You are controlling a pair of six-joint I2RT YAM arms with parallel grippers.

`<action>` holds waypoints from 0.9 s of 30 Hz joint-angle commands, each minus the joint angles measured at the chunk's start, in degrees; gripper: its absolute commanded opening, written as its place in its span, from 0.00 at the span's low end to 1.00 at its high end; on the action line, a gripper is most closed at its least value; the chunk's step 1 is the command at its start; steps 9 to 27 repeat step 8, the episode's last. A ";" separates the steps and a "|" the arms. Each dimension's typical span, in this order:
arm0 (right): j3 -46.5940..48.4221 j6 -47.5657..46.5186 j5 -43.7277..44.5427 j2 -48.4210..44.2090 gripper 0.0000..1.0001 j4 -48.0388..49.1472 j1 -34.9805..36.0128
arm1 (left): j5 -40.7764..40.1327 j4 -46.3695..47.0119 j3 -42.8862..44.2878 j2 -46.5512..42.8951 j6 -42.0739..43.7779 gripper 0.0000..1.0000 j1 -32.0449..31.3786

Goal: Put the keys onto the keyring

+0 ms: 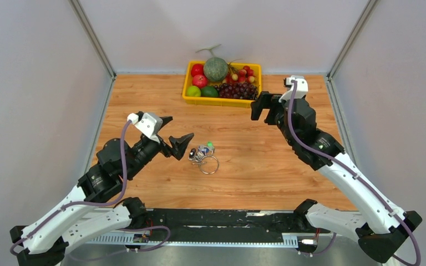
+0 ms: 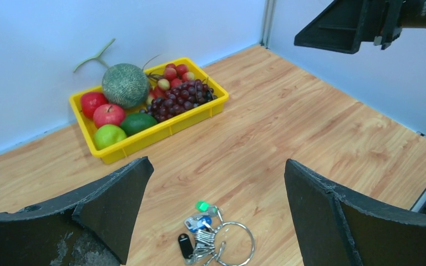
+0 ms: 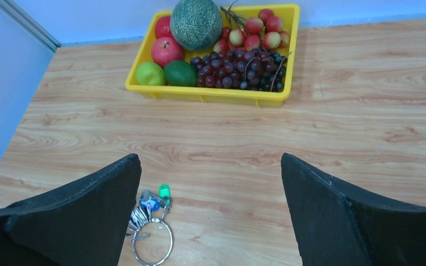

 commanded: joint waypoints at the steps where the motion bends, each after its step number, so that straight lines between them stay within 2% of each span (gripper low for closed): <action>1: -1.58 -4.11 3.17 -4.30 1.00 7.18 0.34 | -2.02 2.11 -0.85 0.11 1.92 1.00 -0.20; 3: -2.04 -4.85 2.57 -5.27 1.00 8.00 0.34 | -2.48 2.15 -0.89 0.19 2.13 1.00 -0.18; 6: 0.14 -9.65 -6.44 -2.74 1.00 4.68 0.39 | -2.42 2.21 -0.90 0.47 2.31 1.00 -0.15; 8: 1.77 -7.72 -1.00 -0.36 1.00 3.46 1.54 | -2.45 2.21 -0.94 0.70 2.33 1.00 -0.19; 27: 1.77 -7.72 -1.00 -0.36 1.00 3.46 1.54 | -2.45 2.21 -0.94 0.70 2.33 1.00 -0.19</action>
